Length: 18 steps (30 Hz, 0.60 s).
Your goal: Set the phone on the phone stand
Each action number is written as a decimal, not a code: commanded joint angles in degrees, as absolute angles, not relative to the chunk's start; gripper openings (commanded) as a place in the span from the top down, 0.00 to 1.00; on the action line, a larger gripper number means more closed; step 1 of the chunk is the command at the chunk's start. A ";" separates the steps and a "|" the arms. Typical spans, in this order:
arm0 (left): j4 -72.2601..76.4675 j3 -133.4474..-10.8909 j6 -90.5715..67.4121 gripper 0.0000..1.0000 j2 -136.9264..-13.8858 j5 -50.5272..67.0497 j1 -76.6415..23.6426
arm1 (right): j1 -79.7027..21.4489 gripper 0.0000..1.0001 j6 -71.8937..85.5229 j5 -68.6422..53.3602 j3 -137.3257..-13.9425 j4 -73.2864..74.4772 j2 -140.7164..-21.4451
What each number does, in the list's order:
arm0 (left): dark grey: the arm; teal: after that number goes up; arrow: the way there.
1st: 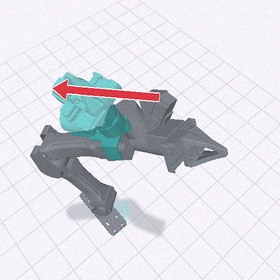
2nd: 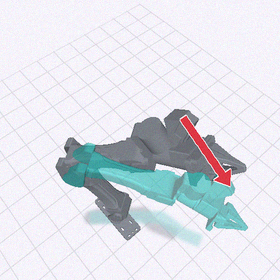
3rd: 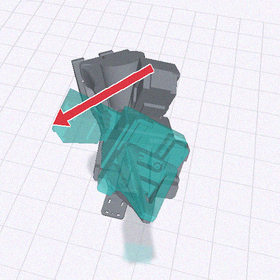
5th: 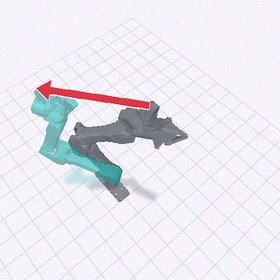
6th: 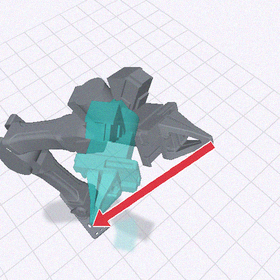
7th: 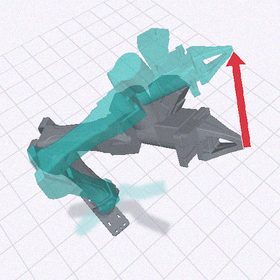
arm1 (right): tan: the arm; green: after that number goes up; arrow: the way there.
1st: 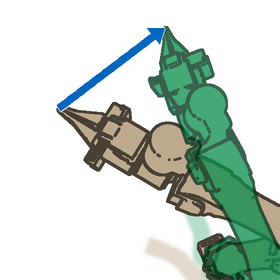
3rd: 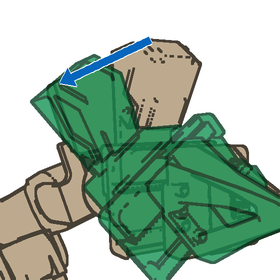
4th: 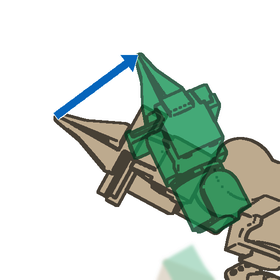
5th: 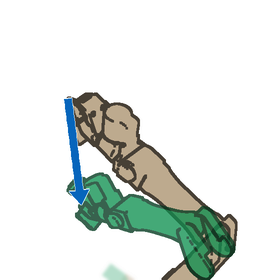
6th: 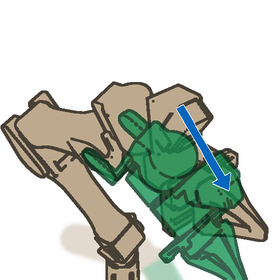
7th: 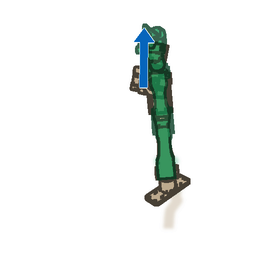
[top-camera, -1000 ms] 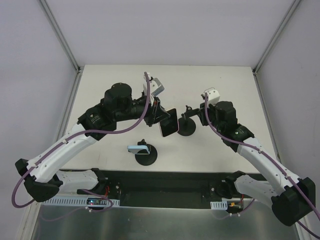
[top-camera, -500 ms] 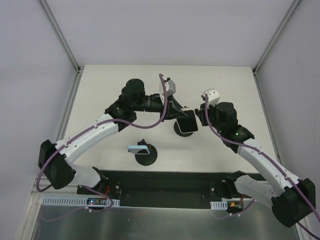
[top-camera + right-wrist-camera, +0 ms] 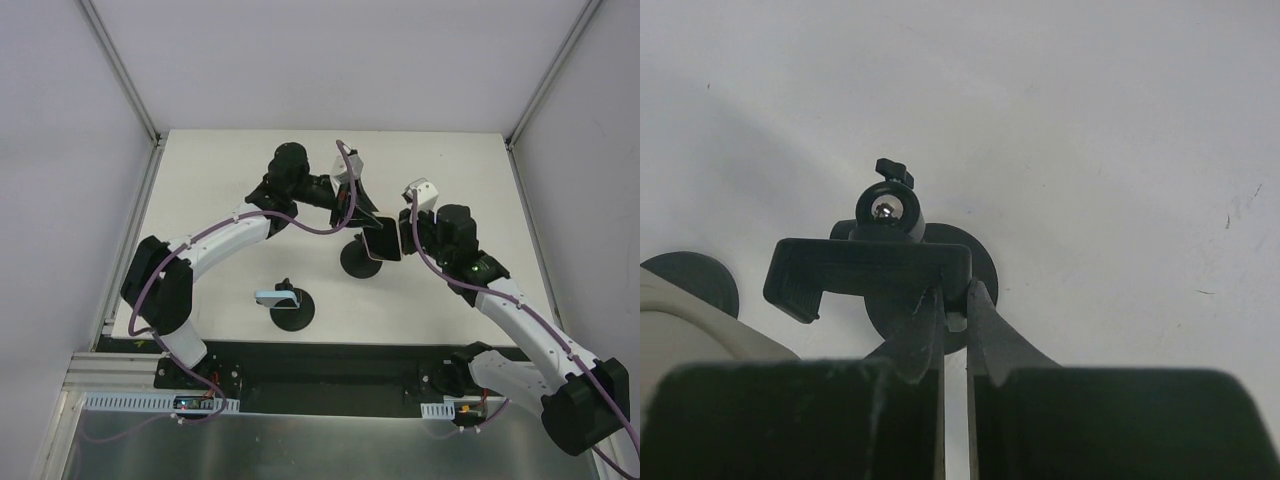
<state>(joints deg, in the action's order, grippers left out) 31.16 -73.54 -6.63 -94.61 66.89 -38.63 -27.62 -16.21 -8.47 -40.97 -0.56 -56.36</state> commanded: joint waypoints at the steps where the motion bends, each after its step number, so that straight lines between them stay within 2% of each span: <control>1: 37.97 -78.22 -4.49 1.00 -96.50 72.16 -38.85 | -27.25 0.99 -15.82 -13.71 -44.03 -3.26 -54.67; 14: 36.30 -75.41 8.34 1.00 -96.77 75.23 -38.58 | -26.02 0.99 -17.57 -23.55 -47.02 -0.71 -56.34; 18: 25.52 -79.96 13.79 1.00 -98.61 78.57 -38.06 | -25.93 1.00 -21.79 -26.45 -47.20 -0.26 -56.16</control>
